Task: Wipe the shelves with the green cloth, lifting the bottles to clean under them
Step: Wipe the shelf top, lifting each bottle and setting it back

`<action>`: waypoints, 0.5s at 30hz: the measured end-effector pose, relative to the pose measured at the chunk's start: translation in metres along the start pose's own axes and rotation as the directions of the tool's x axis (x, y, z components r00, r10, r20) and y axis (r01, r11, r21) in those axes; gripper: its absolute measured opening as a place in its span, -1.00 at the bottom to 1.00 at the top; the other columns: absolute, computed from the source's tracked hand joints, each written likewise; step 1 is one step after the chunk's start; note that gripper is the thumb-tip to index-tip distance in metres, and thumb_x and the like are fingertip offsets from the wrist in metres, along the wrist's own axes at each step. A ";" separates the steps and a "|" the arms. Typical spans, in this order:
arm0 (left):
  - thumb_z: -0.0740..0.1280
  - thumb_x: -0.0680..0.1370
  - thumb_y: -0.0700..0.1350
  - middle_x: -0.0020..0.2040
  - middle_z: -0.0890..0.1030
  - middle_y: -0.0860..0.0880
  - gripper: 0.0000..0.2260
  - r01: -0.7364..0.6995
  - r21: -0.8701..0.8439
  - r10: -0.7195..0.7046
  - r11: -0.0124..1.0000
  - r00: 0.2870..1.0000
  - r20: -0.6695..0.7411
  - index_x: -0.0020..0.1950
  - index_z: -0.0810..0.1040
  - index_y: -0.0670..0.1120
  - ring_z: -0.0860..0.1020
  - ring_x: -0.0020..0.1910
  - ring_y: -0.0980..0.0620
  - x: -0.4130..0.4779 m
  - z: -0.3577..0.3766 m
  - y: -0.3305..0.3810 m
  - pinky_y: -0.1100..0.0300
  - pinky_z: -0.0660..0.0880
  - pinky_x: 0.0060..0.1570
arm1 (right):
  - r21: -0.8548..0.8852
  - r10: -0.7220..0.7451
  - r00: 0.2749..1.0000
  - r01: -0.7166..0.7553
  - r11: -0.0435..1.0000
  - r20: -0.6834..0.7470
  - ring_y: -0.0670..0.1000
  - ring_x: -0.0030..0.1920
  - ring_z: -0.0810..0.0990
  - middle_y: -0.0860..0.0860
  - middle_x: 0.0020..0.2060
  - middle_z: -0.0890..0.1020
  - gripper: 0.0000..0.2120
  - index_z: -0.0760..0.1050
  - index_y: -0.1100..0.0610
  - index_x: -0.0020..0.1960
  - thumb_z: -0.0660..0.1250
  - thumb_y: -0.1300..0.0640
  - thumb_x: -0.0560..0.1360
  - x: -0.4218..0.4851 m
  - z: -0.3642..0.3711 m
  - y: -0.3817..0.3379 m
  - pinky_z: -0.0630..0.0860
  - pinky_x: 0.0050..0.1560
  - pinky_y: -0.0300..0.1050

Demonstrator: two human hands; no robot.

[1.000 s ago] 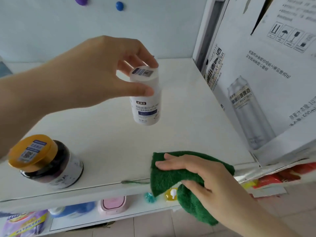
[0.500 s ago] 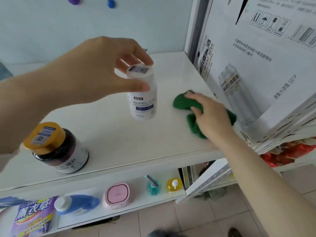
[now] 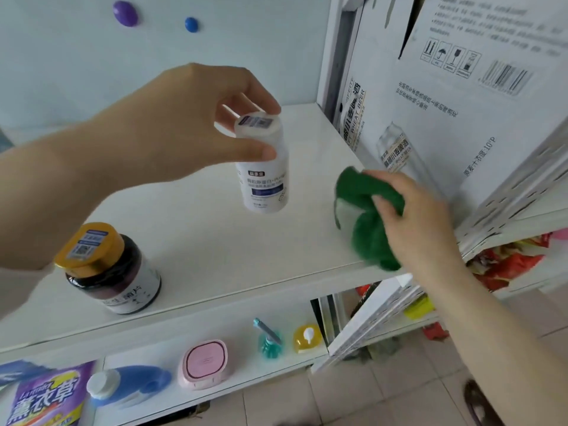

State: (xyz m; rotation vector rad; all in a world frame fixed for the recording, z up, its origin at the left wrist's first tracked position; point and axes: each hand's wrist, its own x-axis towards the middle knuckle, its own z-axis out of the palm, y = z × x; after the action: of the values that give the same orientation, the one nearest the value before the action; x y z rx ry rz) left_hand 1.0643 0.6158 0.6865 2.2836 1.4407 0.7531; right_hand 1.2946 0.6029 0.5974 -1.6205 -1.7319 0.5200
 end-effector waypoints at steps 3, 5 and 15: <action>0.42 0.32 0.04 -0.21 0.49 0.34 -0.75 -0.029 -0.024 0.029 0.999 0.999 0.017 -0.14 0.42 0.30 0.41 -0.32 0.64 0.004 0.003 0.003 0.74 0.26 -0.30 | -0.172 0.057 0.994 -0.072 0.982 -0.090 -0.03 0.09 0.48 0.04 0.22 0.54 -0.65 0.41 0.03 0.30 0.13 0.25 0.56 0.033 0.015 0.026 0.25 0.00 -0.37; 0.41 0.31 0.07 -0.21 0.49 0.34 -0.76 -0.019 0.011 0.019 1.000 1.000 0.011 -0.15 0.41 0.32 0.41 -0.32 0.64 0.007 0.004 0.002 0.74 0.26 -0.29 | -0.208 0.043 0.997 -0.056 0.977 -0.063 0.06 0.23 0.47 0.05 0.29 0.50 -0.64 0.39 0.05 0.32 0.14 0.26 0.55 0.039 0.032 0.023 0.27 0.14 -0.28; 0.43 0.36 0.14 -0.05 0.60 0.28 -0.67 0.100 0.111 -0.083 0.989 0.985 -0.148 0.10 0.51 0.24 0.48 -0.11 0.53 -0.003 -0.005 -0.001 0.72 0.28 -0.31 | 0.144 -0.357 0.820 0.329 0.933 0.448 -0.24 0.07 0.54 -0.26 0.18 0.50 -0.65 0.44 -0.13 0.23 0.18 0.22 0.54 -0.046 0.044 -0.033 0.36 0.11 -0.53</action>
State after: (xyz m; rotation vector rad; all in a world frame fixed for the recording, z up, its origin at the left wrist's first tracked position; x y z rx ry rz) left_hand 1.0597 0.6137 0.6897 2.2703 1.6851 0.8394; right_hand 1.2389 0.5612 0.5808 -1.1497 -2.2806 0.8233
